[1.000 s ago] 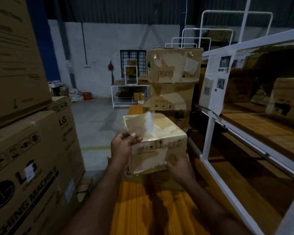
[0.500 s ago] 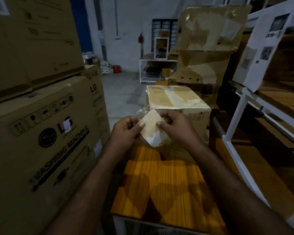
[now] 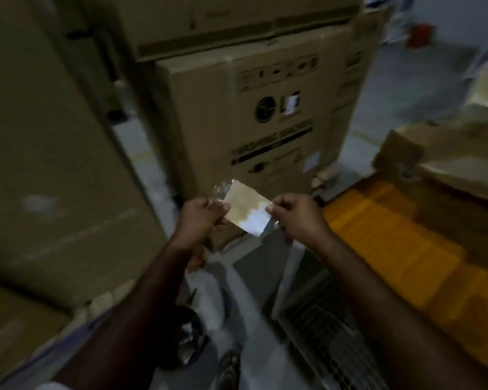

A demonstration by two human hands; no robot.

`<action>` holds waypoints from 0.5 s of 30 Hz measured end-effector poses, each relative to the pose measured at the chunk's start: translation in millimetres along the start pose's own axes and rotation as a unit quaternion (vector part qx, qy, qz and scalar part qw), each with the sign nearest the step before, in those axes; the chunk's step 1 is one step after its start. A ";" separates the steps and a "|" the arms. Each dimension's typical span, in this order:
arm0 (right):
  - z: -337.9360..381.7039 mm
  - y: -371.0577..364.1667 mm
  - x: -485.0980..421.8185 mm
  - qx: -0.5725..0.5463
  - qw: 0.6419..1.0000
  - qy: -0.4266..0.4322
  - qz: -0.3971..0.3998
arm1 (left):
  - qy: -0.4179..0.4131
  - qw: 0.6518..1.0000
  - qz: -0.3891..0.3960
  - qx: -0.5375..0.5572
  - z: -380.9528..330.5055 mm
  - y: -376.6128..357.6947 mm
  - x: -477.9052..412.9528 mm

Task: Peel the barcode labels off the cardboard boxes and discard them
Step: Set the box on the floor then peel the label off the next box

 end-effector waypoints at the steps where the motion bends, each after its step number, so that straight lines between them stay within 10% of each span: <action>1: -0.9 -34.7 2.2 -0.009 0.999 -0.006 0.051 | 0.027 0.999 -0.030 0.005 19.5 28.6 13.1; 10: -30.6 -277.8 32.3 0.070 0.975 -0.054 0.203 | 0.172 0.941 -0.229 -0.179 146.5 210.3 109.9; 15: -78.1 -375.3 46.0 0.160 0.948 -0.112 0.252 | 0.198 0.935 -0.156 -0.249 225.4 246.3 105.0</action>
Point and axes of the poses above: each hand's wrist, its own x-axis away from the middle knuckle, its own y-axis out of the back of the hand, z = x × y, the point moved 10 cm from there along -x, towards the middle knuckle, and after that the axes turned 3 degrees about -y, right-handed, at the moved point
